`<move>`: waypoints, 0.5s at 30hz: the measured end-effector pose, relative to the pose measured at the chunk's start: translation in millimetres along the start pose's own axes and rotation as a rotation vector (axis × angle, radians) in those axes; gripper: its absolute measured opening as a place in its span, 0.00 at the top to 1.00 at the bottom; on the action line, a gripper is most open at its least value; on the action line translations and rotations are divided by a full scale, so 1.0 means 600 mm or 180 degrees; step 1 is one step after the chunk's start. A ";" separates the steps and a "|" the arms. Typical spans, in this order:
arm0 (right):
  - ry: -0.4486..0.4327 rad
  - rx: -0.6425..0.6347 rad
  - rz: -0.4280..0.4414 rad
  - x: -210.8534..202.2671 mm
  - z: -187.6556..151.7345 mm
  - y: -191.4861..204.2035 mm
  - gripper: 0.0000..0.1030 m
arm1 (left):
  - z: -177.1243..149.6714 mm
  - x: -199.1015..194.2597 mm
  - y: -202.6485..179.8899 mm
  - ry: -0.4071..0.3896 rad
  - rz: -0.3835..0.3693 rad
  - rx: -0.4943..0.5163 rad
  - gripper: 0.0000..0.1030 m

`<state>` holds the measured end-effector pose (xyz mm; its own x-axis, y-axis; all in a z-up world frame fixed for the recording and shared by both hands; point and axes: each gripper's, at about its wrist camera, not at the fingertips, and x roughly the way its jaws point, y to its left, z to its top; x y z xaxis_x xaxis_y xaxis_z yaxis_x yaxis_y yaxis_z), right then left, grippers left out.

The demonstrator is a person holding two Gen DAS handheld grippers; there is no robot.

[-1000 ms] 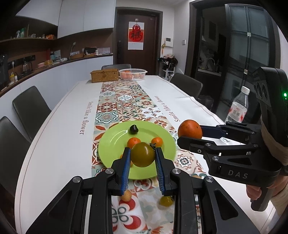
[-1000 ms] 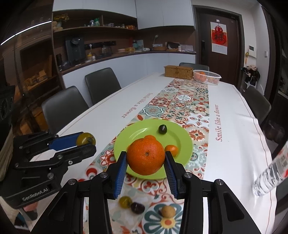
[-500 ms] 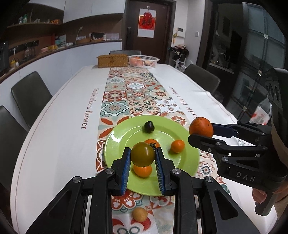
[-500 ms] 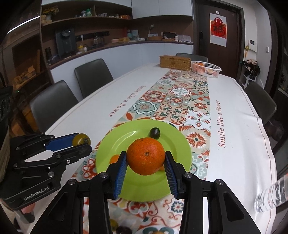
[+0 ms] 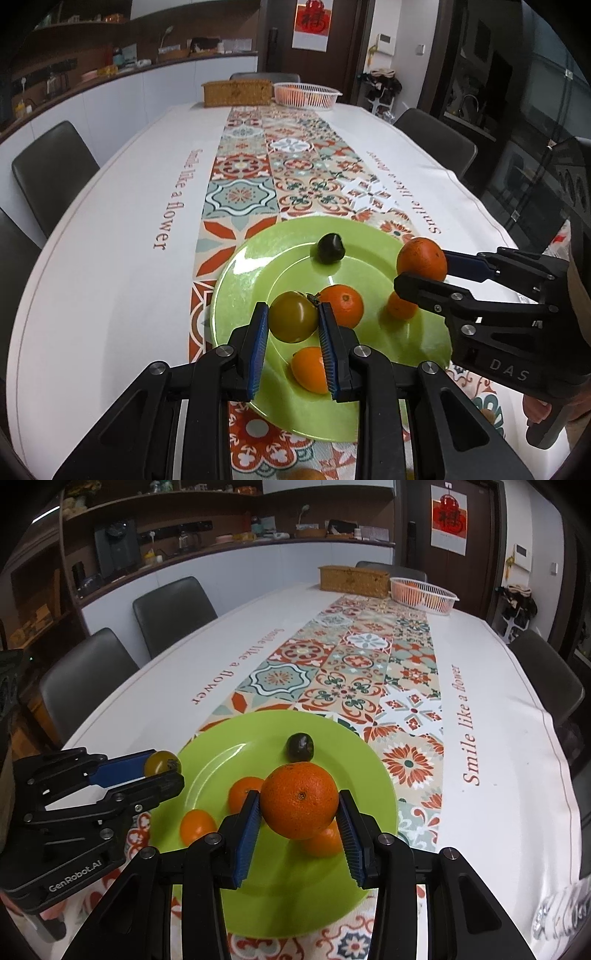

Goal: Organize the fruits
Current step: 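Carry the tomato and mandarin onto the green plate and open both tools, then withdraw both open tools from the plate toward the remaining fruits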

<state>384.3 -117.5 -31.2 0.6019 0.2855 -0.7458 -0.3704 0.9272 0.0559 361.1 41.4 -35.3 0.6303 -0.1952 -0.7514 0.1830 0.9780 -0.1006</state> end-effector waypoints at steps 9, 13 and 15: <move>0.0036 -0.0004 0.0038 0.014 -0.003 -0.001 0.59 | 0.001 0.017 0.000 0.0068 -0.0041 -0.0016 0.71; -0.0026 0.0020 0.0039 0.002 -0.005 -0.003 0.55 | -0.005 0.002 -0.004 0.0036 -0.0008 -0.0002 0.67; -0.0090 0.0001 -0.0008 -0.013 -0.007 -0.002 0.54 | -0.010 -0.012 -0.007 -0.0001 -0.0009 -0.0016 0.67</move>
<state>376.8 -121.8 -28.3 0.6226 0.2899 -0.7269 -0.3687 0.9280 0.0543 351.1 38.9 -33.5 0.6299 -0.1980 -0.7510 0.1810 0.9778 -0.1060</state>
